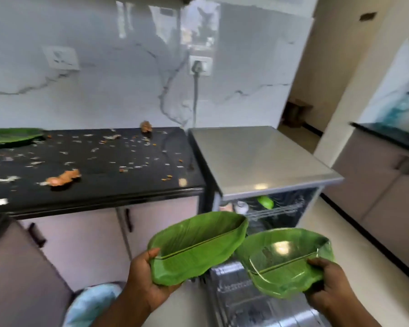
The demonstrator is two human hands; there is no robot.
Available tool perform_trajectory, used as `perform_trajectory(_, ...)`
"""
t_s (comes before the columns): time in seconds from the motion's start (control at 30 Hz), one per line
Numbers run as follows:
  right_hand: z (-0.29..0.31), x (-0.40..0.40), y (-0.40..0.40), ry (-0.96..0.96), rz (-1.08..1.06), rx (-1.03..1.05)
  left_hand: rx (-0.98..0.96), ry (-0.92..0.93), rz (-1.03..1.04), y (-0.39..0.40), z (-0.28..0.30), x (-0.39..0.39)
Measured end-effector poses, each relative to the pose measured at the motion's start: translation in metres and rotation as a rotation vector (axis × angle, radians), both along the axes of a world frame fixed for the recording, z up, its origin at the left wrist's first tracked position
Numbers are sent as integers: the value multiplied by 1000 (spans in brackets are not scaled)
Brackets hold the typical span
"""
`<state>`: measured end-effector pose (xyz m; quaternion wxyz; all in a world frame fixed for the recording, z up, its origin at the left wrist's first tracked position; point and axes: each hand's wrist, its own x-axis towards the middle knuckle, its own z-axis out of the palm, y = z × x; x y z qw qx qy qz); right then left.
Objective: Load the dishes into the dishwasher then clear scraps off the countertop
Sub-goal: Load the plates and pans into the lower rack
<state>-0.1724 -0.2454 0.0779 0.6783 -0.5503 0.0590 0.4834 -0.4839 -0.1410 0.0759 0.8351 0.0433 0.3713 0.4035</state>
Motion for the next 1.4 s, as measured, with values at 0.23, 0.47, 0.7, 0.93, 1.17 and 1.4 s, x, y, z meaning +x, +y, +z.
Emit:
perform_trajectory(0.23, -37, 139, -141, 35, -253, -136, -73, 122, -129, -89, -49, 143)
perform_trajectory(0.47, -103, 202, -177, 56, -390, -270, -40, 330, -204, -118, -87, 198)
perform_trajectory(0.7, -137, 211, -155, 3, -274, -337, -117, 525, -308, -78, -135, 225)
perform_trajectory(0.93, -170, 244, -118, 45, -263, -546, -125, 680, -399, -31, -178, 259)
perform_trajectory(1.17, -256, 277, -68, 27, -128, -679, -13, 490, -458, -11, -213, 291)
perform_trajectory(1.4, -361, 343, 0, -162, 151, -709, -160, 579, -159, -3, -308, 323)
